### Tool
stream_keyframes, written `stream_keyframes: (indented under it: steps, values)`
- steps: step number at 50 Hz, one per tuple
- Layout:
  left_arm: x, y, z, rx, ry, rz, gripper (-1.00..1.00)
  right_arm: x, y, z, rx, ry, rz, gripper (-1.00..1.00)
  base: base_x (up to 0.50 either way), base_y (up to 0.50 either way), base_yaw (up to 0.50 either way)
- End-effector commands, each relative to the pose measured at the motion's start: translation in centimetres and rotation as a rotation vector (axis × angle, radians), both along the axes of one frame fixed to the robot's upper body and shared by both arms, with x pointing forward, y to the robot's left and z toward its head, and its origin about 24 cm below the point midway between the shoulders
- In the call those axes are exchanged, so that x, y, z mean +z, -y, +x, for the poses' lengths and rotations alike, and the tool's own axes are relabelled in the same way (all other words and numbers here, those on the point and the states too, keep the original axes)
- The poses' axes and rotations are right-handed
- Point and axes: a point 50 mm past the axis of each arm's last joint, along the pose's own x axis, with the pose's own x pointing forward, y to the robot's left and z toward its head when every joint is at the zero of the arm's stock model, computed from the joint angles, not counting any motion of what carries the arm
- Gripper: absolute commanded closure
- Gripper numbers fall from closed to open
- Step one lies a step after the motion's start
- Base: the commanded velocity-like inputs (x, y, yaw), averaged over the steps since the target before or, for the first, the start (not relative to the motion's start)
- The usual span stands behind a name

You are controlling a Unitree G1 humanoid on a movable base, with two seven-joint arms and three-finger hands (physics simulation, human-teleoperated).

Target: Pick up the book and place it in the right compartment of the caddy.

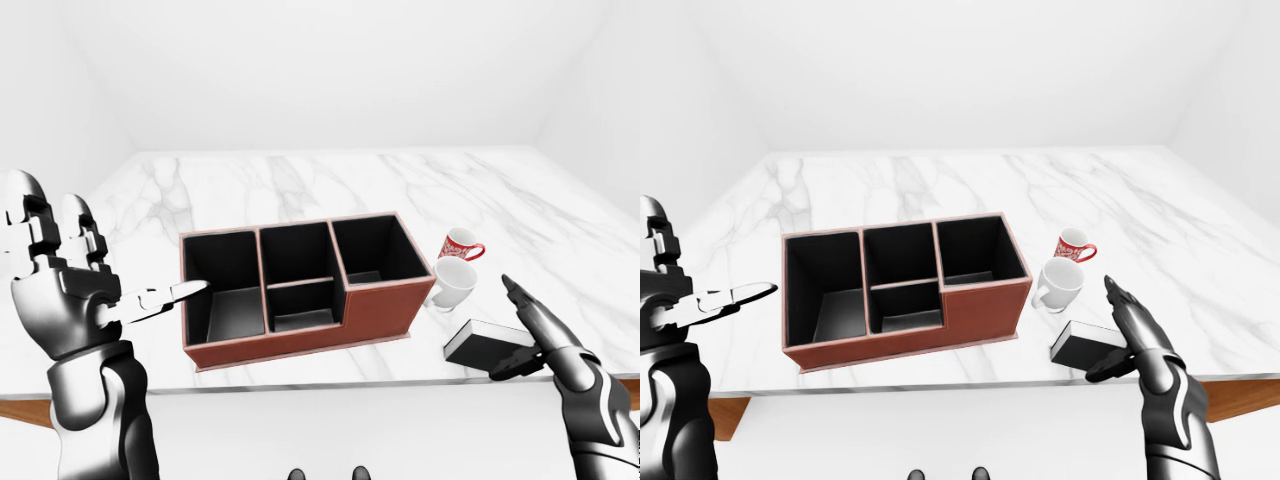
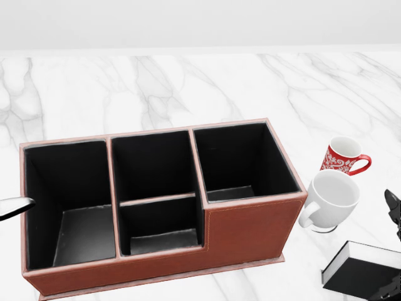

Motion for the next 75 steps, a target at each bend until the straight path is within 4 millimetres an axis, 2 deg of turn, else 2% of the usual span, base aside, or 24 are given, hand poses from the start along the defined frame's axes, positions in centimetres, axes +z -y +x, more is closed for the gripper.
stream_keyframes:
  steps: [1, 11, 21, 26, 27, 28, 29, 31, 58, 62, 70, 71, 74, 75]
  values:
    - [-0.1, 0.0, 0.1, -0.002, -0.006, 0.000, -1.00, -1.1, 0.3, 0.5, -0.008, -0.016, 0.014, -1.00, 0.00, 0.00, 0.00]
    - [0.0, 0.1, 0.2, -0.001, -0.002, 0.000, -1.00, -1.3, 0.5, 0.8, -0.011, -0.018, 0.020, -1.00, 0.00, 0.00, 0.00]
    - [-0.2, 0.1, 0.2, -0.002, -0.009, -0.001, -1.00, -3.5, 0.5, 0.7, -0.019, -0.077, 0.024, -1.00, 0.00, 0.00, 0.00]
    - [-0.2, 0.0, 0.2, -0.002, -0.012, -0.002, -1.00, -3.8, 0.4, 0.5, -0.014, -0.090, 0.026, -1.00, 0.00, 0.00, 0.00]
    - [-0.3, 0.0, 0.2, -0.002, -0.013, -0.002, -1.00, -3.9, 0.4, 0.4, -0.014, -0.095, 0.032, -0.74, 0.00, 0.00, 0.00]
    - [-0.2, 0.1, 0.2, -0.002, -0.012, -0.001, -1.00, -4.0, 0.4, 0.4, -0.018, -0.096, 0.033, 0.36, 0.00, 0.00, 0.00]
    - [-0.2, 0.1, 0.2, -0.002, -0.010, -0.001, -1.00, -4.0, 0.4, 0.4, -0.019, -0.098, 0.034, 1.00, 0.00, 0.00, 0.00]
    - [-0.2, 0.1, 0.2, -0.002, -0.012, -0.001, -1.00, -4.4, 0.3, 0.1, -0.013, -0.120, 0.044, 1.00, 0.00, 0.00, 0.00]
    - [-0.4, 0.1, 0.1, -0.003, -0.019, 0.000, -1.00, -3.6, 0.3, 0.3, -0.005, -0.091, 0.049, 1.00, 0.00, 0.00, 0.00]
    - [-0.1, 0.0, 0.1, 0.001, -0.008, 0.003, -1.00, -1.6, -0.1, 0.4, 0.022, -0.033, 0.051, 1.00, 0.00, 0.00, 0.00]
    - [0.4, -0.3, 0.1, 0.015, 0.010, 0.011, -1.00, 5.9, -0.3, -1.4, 0.046, 0.084, 0.017, 1.00, 0.00, 0.00, 0.00]
    - [0.3, -0.3, 0.2, 0.015, 0.006, 0.009, -1.00, 7.5, -0.6, -1.9, 0.066, 0.118, 0.014, 1.00, 0.00, 0.00, 0.00]
    - [0.4, -0.3, 0.2, 0.015, 0.011, 0.011, -1.00, 9.7, -1.0, -2.8, 0.083, 0.191, -0.015, 1.00, 0.00, 0.00, 0.00]
    - [0.4, -0.3, 0.2, 0.016, 0.014, 0.011, -1.00, 11.1, -1.0, -3.3, 0.080, 0.244, -0.051, 1.00, 0.00, 0.00, 0.00]
